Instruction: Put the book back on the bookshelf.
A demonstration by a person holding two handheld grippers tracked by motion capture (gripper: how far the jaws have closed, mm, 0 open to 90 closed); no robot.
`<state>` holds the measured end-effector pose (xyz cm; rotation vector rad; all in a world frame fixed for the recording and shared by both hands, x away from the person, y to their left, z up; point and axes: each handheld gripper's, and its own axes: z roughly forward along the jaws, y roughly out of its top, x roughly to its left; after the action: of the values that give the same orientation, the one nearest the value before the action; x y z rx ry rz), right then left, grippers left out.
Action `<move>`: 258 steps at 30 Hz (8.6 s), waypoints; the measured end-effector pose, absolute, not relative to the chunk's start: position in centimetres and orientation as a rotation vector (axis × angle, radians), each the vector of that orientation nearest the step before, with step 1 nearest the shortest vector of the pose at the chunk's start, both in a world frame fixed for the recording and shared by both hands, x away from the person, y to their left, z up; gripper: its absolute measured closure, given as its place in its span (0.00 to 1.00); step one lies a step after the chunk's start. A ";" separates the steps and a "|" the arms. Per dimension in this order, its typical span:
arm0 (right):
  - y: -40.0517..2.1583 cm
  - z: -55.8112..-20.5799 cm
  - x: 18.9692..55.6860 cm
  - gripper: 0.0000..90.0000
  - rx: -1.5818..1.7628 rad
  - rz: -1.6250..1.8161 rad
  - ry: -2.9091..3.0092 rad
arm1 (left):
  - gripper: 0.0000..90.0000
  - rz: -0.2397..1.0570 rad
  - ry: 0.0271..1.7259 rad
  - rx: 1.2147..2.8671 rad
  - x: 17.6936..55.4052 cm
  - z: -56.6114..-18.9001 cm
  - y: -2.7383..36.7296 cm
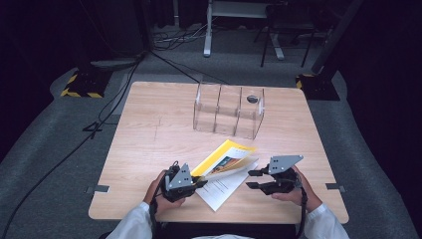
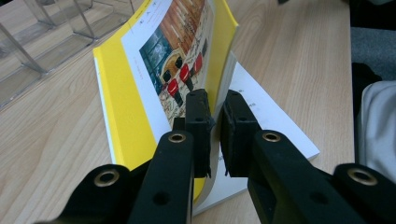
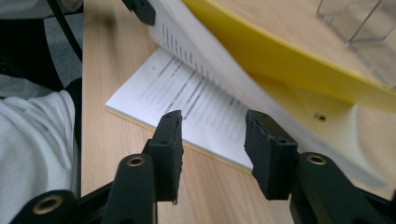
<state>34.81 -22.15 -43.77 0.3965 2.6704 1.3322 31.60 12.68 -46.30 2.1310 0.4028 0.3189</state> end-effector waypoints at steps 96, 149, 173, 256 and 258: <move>-17.7 -46.1 36.9 0.84 0.006 0.982 2.504 | 0.35 0.452 0.440 2.322 30.5 -43.9 10.5; -15.3 -45.9 35.7 0.87 -0.022 0.957 2.480 | 0.57 0.536 0.552 2.410 32.1 -44.3 8.1; -15.9 -45.0 35.7 0.56 0.138 1.097 2.505 | 0.87 0.646 0.525 2.383 32.4 -45.3 6.9; -17.0 -38.2 35.7 0.51 0.326 1.514 2.237 | 0.84 0.415 0.465 1.872 32.1 -42.0 9.9; -16.6 -38.1 35.7 0.51 0.317 1.514 2.239 | 0.84 0.403 0.475 1.877 32.0 -42.0 10.6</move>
<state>35.67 -16.59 -38.08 0.3172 2.2390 1.5142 32.03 10.62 -41.99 1.8773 0.4747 0.4026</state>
